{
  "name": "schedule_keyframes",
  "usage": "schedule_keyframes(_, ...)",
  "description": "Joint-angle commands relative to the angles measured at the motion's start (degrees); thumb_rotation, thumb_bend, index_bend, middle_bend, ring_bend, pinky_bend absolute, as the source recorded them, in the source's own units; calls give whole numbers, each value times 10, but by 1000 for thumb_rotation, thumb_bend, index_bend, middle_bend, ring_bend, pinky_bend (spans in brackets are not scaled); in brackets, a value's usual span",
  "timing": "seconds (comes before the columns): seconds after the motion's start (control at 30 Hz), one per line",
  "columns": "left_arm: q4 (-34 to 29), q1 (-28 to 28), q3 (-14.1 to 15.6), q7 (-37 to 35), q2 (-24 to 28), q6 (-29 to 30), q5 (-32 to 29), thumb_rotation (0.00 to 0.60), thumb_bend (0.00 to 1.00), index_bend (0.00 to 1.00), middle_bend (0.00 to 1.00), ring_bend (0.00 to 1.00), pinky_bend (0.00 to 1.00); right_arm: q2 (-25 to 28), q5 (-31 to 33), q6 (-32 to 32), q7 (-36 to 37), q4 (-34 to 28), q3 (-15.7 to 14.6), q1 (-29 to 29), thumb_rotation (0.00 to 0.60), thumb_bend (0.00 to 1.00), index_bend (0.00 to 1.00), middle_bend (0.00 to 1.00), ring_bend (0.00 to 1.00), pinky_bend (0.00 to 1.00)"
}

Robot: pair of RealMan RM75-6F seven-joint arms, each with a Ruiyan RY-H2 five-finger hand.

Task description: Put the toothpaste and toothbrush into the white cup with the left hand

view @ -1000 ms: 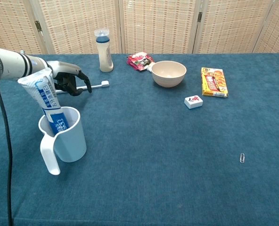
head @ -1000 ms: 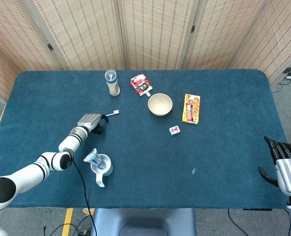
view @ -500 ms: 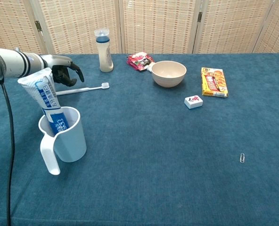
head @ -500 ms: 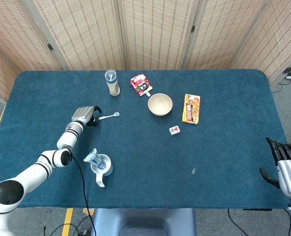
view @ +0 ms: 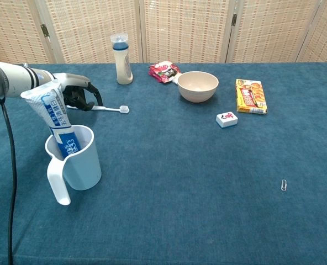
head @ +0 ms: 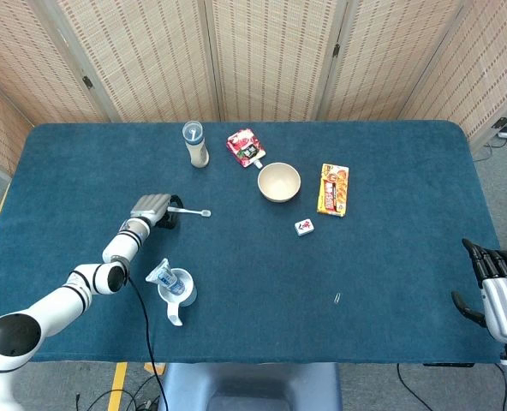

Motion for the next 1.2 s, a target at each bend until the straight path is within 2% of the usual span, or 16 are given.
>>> schedule_keyframes(0.03,-22,3,-4,-7,13,2,11,506,692,339,1000,936,990,0,0,1,1,0,0,-1,600,195,2,176,172,178)
schedule_keyframes(0.27,-87,16,0,-10,47,20,51,481,692,378,1000,935,990,-1,0,3,4,4,0,-2,600,195,2,176,172,178)
schedule_keyframes(0.3,-93,18,0,-11,49,27,56,493,691,378,1000,934,989,-2,0,3,5,4,0,-2,600,195,2,176,172,178)
schedule_keyframes(0.37,-100,25,-3,-13,50,49,69,574,684,375,1000,931,989,-2,-2,2,5,5,0,-2,600,196,2,176,172,178)
schedule_keyframes(0.4,-99,28,-5,-14,48,62,77,591,669,375,1000,929,989,-2,-3,2,6,5,0,-1,600,196,2,176,172,178)
schedule_keyframes(0.53,-82,41,-8,-23,34,100,112,600,533,383,1000,922,986,-3,-5,4,7,6,-1,-2,600,196,2,176,172,178)
schedule_keyframes(0.83,-2,51,0,-33,-16,135,180,600,405,455,1000,920,985,-3,-6,6,8,7,-2,-4,600,196,2,176,172,178)
schedule_keyframes(1.2,77,41,-10,-25,-65,106,188,600,391,461,1000,920,985,-2,-3,7,7,6,-2,-7,600,196,2,176,177,178)
